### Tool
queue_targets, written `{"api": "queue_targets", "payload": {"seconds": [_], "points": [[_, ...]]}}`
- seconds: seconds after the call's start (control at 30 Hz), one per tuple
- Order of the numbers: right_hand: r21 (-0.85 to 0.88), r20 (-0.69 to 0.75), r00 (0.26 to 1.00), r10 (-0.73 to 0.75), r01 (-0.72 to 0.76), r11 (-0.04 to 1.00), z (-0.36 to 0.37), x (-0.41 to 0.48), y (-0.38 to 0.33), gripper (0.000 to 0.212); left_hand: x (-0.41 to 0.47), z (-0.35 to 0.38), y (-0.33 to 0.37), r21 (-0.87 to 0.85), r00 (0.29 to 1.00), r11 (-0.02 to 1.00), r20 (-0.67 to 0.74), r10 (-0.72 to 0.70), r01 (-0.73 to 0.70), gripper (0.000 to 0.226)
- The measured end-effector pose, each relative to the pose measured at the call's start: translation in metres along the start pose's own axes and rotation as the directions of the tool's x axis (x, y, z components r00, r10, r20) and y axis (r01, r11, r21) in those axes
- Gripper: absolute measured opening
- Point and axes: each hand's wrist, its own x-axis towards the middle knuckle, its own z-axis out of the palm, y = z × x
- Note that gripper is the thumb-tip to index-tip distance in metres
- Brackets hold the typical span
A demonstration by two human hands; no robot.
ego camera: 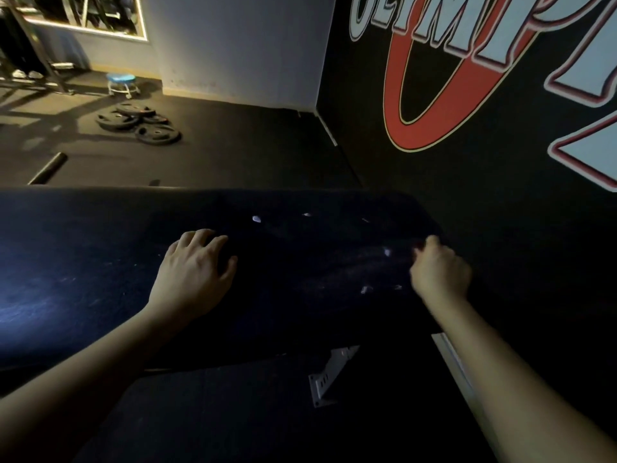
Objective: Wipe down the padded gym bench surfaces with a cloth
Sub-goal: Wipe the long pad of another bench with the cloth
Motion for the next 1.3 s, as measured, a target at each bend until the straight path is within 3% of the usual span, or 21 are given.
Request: {"api": "queue_targets", "payload": {"seconds": [0.07, 0.13, 0.23, 0.27, 0.3, 0.4, 0.5, 0.57, 0.67, 0.73, 0.8, 0.87, 0.93, 1.0, 1.07, 1.13, 1.2, 1.23, 1.3], "points": [[0.086, -0.025, 0.998, -0.058, 0.060, 0.994, 0.004, -0.033, -0.041, 0.019, 0.000, 0.002, -0.001, -0.001, 1.000, 1.000, -0.006, -0.002, 0.002, 0.054], [0.228, 0.027, 0.970, -0.243, 0.231, 0.946, 0.002, -0.086, -0.084, 0.014, 0.000, 0.000, -0.001, -0.008, 1.000, 1.000, 0.002, -0.002, 0.002, 0.055], [0.361, 0.047, 0.822, -0.568, 0.516, 0.777, -0.009, -0.140, -0.103, 0.013, -0.001, -0.002, -0.002, -0.017, 1.000, 1.000, 0.016, -0.001, 0.001, 0.056], [0.360, 0.013, 0.818, -0.574, 0.532, 0.766, -0.012, -0.134, -0.093, 0.012, -0.001, -0.003, -0.002, -0.016, 1.000, 1.000, 0.021, -0.002, 0.003, 0.056], [0.318, 0.006, 0.861, -0.508, 0.480, 0.817, -0.013, -0.119, -0.079, 0.013, -0.001, -0.003, -0.002, -0.013, 1.000, 1.000, 0.027, -0.001, 0.001, 0.056], [0.098, 0.083, 0.987, -0.134, 0.126, 0.987, -0.015, -0.052, -0.021, 0.024, -0.001, -0.005, -0.001, -0.012, 0.999, 1.000, 0.037, -0.009, 0.010, 0.056], [0.073, 0.052, 0.994, 0.096, -0.099, 0.992, -0.022, -0.031, 0.002, 0.028, -0.003, -0.004, 0.000, -0.007, 0.999, 1.000, 0.039, -0.018, 0.019, 0.057], [0.146, 0.075, 0.996, 0.048, -0.059, 0.988, -0.021, -0.061, -0.034, 0.024, -0.002, -0.003, -0.001, -0.005, 0.999, 1.000, 0.037, -0.013, 0.013, 0.058], [0.345, 0.160, 0.928, -0.336, 0.266, 0.900, -0.023, -0.133, -0.096, 0.017, 0.000, -0.001, -0.002, -0.009, 0.999, 1.000, 0.049, -0.012, 0.013, 0.058], [0.388, 0.131, 0.870, -0.475, 0.396, 0.832, -0.023, -0.141, -0.094, 0.017, 0.000, -0.001, -0.004, -0.007, 0.998, 1.000, 0.069, -0.012, 0.012, 0.060], [0.268, 0.126, 0.930, -0.346, 0.304, 0.914, -0.020, -0.107, -0.064, 0.020, 0.000, -0.001, -0.005, -0.004, 0.997, 1.000, 0.071, -0.007, 0.007, 0.061], [0.119, 0.117, 0.989, -0.091, 0.077, 0.990, -0.016, -0.060, -0.025, 0.024, -0.001, -0.002, -0.003, -0.009, 0.997, 1.000, 0.072, -0.012, 0.013, 0.061], [0.091, 0.092, 0.993, 0.068, -0.076, 0.993, -0.015, -0.030, -0.012, 0.025, 0.000, -0.002, -0.001, 0.007, 0.997, 1.000, 0.073, -0.015, 0.014, 0.064], [0.081, 0.085, 0.996, 0.020, -0.027, 0.996, -0.014, -0.036, -0.042, 0.027, 0.000, -0.003, -0.001, 0.028, 0.996, 0.999, 0.082, -0.019, 0.016, 0.068], [0.193, 0.106, 0.985, -0.138, 0.116, 0.974, -0.010, -0.071, -0.081, 0.024, 0.000, -0.002, -0.001, 0.017, 0.996, 1.000, 0.086, -0.026, 0.024, 0.074], [0.329, 0.156, 0.907, -0.391, 0.325, 0.887, -0.016, -0.119, -0.100, 0.017, 0.000, -0.002, -0.003, 0.005, 0.996, 1.000, 0.089, -0.031, 0.031, 0.079], [0.367, 0.119, 0.848, -0.516, 0.445, 0.817, -0.020, -0.132, -0.084, 0.016, 0.000, -0.001, -0.004, 0.003, 0.994, 0.999, 0.098, -0.037, 0.037, 0.082], [0.335, 0.089, 0.867, -0.490, 0.437, 0.835, -0.020, -0.120, -0.069, 0.017, 0.001, 0.000, -0.005, 0.006, 0.994, 0.999, 0.100, -0.037, 0.037, 0.083], [0.182, 0.081, 0.953, -0.291, 0.273, 0.945, -0.014, -0.073, -0.036, 0.023, 0.003, 0.001, -0.006, 0.016, 0.993, 0.999, 0.109, -0.033, 0.032, 0.082]]}}
